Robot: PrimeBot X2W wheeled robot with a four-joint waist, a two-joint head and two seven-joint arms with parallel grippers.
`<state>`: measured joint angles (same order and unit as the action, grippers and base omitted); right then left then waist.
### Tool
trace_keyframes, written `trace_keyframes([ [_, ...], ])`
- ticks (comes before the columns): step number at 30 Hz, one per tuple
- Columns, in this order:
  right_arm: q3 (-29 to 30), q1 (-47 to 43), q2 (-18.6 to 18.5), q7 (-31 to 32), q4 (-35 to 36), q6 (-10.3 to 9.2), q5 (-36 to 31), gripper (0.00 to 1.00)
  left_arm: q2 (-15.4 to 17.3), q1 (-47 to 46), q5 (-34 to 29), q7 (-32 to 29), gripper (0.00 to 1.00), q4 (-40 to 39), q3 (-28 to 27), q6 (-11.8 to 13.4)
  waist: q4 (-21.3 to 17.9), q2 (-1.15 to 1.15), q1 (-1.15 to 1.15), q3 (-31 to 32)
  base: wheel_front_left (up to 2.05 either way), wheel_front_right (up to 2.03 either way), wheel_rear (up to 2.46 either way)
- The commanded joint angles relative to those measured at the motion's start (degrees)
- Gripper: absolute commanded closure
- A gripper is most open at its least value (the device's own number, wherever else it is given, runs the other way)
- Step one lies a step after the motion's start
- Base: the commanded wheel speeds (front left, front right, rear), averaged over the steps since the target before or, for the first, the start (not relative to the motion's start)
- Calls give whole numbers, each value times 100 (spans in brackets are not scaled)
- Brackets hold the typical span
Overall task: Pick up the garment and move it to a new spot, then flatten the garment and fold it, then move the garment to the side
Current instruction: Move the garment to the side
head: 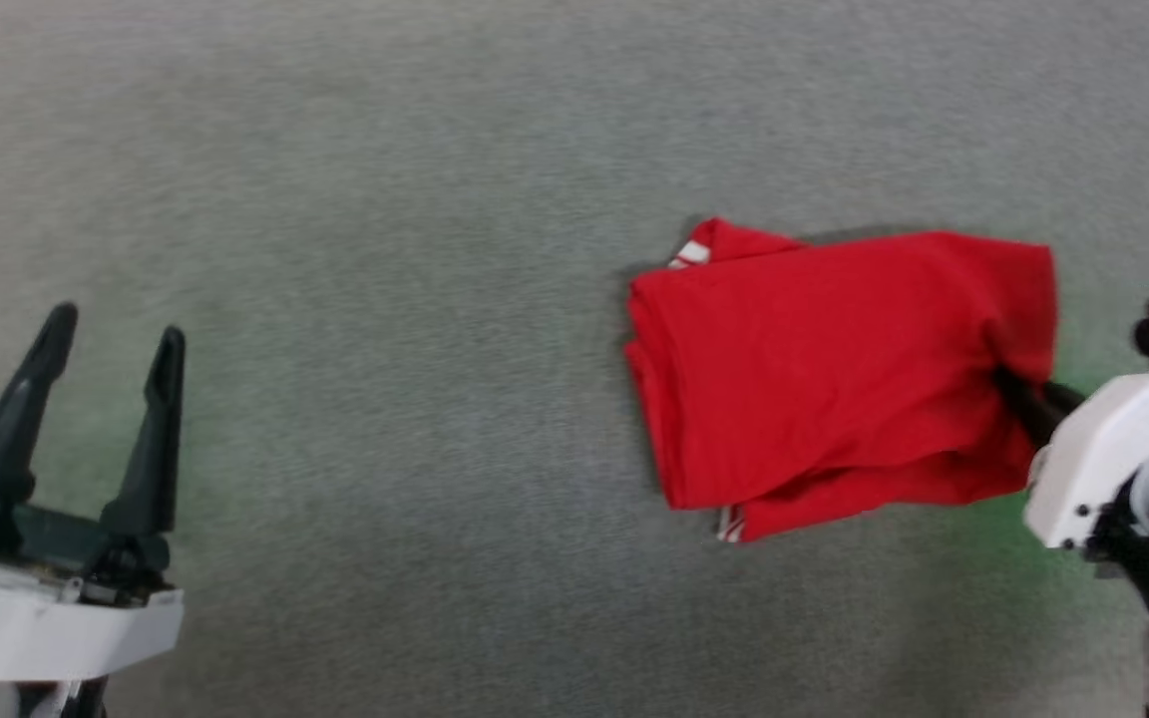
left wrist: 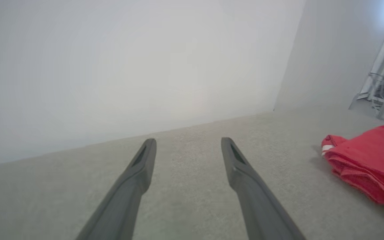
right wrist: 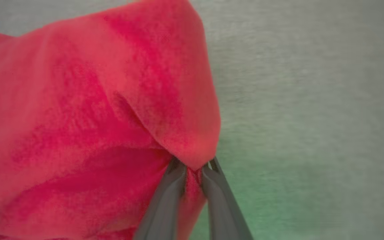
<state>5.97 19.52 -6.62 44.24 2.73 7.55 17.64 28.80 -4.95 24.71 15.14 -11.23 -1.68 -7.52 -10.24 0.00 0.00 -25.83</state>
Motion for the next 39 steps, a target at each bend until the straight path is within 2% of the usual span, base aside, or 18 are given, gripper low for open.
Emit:
trace_keyframes([
  [1,137,-53,-6,-112,147,-13,30,100,157,-153,11,-5,0,-138,99,8,-486,0,0,-285,0,0,0],
  [8,955,37,98,-556,425,-13,-46,100,1114,-783,173,-6,0,-649,403,10,-1083,0,0,-821,0,0,0],
  [11,1400,187,153,-815,385,-13,-206,100,1555,-1263,203,-6,0,-864,549,10,-1205,0,0,-1103,0,0,0],
  [15,1885,605,212,-1140,273,-13,-523,100,1953,-1885,237,-6,0,-1052,743,10,-1303,0,0,-1405,0,0,0],
  [17,2044,876,110,-1266,133,-13,-683,100,2118,-2180,272,-6,0,-1120,849,10,-1313,0,0,-1540,0,0,0],
  [22,2129,1462,-94,-1483,-117,-13,-1070,100,2384,-2808,444,-6,0,-1163,1046,10,-1278,0,0,-1800,0,0,0],
  [28,2196,1860,-215,-1783,-335,-13,-1517,100,2591,-3115,535,-6,0,-1127,1099,10,-1268,0,0,-1971,0,0,0],
  [32,2313,2050,-193,-2008,-502,-13,-1830,100,2708,-3205,551,-5,0,-1097,1057,10,-1268,0,0,-2048,0,0,0],
  [36,2150,2133,-260,-2179,-593,-13,-2059,100,2812,-3218,554,-5,0,-1068,997,10,-1301,0,0,-2104,0,0,0],
  [39,2100,2193,-106,-2242,-792,-13,-2103,100,2833,-3198,534,-6,0,-1063,1004,10,-1327,0,0,-2124,0,0,0],
])
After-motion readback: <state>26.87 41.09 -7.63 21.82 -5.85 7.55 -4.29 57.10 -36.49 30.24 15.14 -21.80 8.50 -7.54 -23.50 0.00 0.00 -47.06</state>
